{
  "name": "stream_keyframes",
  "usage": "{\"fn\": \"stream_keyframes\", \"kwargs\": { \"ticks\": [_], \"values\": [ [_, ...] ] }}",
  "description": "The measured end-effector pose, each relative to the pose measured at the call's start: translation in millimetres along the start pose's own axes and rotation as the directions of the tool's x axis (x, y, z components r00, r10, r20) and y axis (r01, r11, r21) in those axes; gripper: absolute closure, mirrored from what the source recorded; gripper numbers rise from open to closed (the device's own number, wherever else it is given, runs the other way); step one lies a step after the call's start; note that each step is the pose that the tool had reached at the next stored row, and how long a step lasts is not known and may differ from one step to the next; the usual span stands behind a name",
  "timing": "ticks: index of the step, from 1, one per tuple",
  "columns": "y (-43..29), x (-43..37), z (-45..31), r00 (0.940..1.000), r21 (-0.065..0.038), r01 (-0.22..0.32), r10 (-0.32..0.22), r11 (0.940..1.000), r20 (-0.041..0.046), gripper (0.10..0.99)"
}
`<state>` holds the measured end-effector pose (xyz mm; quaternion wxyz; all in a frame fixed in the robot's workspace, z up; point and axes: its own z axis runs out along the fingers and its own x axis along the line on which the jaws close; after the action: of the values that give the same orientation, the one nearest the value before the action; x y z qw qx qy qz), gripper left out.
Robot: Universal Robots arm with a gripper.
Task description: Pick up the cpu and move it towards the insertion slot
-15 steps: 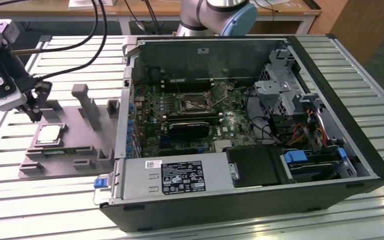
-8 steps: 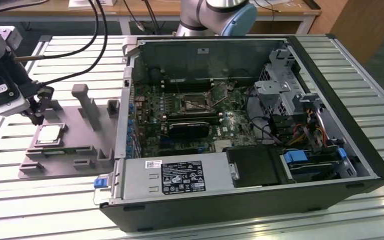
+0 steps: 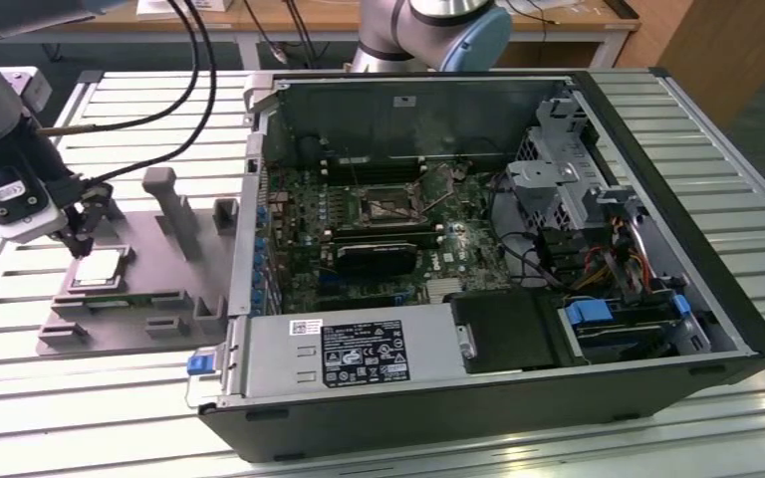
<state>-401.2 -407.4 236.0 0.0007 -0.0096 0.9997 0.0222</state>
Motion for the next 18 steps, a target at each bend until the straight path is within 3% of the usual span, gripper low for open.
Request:
{"fn": "stream_keyframes", "kwargs": {
  "ticks": [18],
  "values": [
    [-0.1,3.6,32.8,1.0,0.0,0.0,0.0,1.0,0.0,0.984]
  ]
}}
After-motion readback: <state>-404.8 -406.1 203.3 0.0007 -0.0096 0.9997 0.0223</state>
